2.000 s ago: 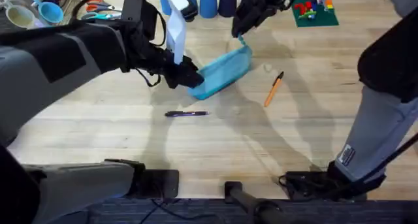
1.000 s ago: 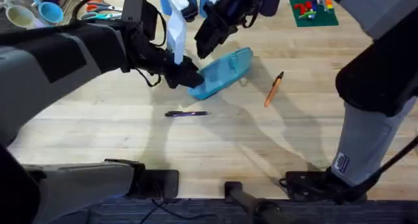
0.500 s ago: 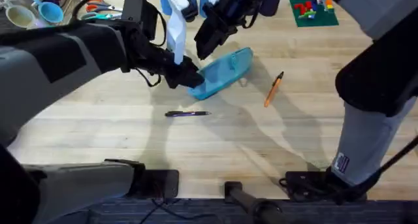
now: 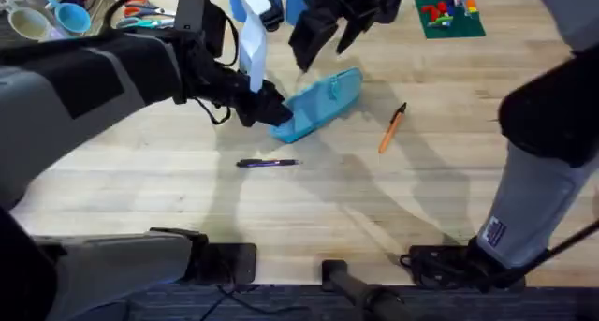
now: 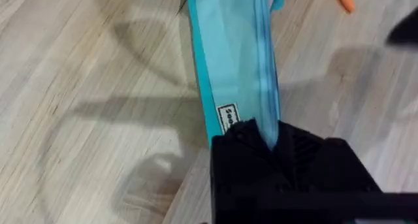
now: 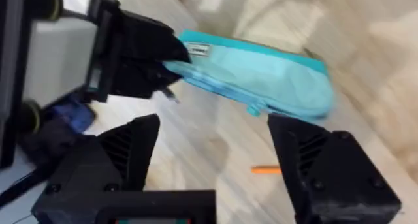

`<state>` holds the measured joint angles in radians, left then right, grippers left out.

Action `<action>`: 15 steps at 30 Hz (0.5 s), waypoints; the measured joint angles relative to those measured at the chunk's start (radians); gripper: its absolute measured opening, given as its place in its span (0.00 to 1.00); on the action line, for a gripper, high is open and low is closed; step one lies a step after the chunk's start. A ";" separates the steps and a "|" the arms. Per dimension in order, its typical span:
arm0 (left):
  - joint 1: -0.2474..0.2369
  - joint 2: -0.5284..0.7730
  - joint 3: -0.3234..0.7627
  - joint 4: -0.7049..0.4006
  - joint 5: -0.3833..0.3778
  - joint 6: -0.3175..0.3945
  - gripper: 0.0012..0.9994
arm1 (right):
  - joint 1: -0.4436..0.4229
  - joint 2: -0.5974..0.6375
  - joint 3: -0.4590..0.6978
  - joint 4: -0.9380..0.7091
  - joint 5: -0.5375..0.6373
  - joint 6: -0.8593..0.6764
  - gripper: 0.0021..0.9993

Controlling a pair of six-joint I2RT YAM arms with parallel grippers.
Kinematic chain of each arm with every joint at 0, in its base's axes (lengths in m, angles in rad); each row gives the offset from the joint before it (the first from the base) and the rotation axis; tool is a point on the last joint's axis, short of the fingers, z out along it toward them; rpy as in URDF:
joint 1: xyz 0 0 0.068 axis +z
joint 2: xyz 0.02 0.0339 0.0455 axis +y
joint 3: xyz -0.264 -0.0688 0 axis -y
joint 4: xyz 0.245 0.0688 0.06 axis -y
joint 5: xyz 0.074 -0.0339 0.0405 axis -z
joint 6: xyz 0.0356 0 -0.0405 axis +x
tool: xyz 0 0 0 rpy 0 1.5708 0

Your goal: Unzip the bag, pick up the pens from the table one at a time and place them inside, then zip the bag closed.

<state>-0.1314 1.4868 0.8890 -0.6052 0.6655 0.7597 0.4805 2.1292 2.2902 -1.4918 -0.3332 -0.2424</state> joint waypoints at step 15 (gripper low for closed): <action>0.000 0.000 0.000 0.000 0.000 0.000 0.04 | 0.001 -0.154 0.011 -0.009 0.163 -0.001 1.00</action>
<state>-0.1314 1.4868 0.8890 -0.6051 0.6655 0.7597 0.4812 1.9755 2.3014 -1.5011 -0.1700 -0.2432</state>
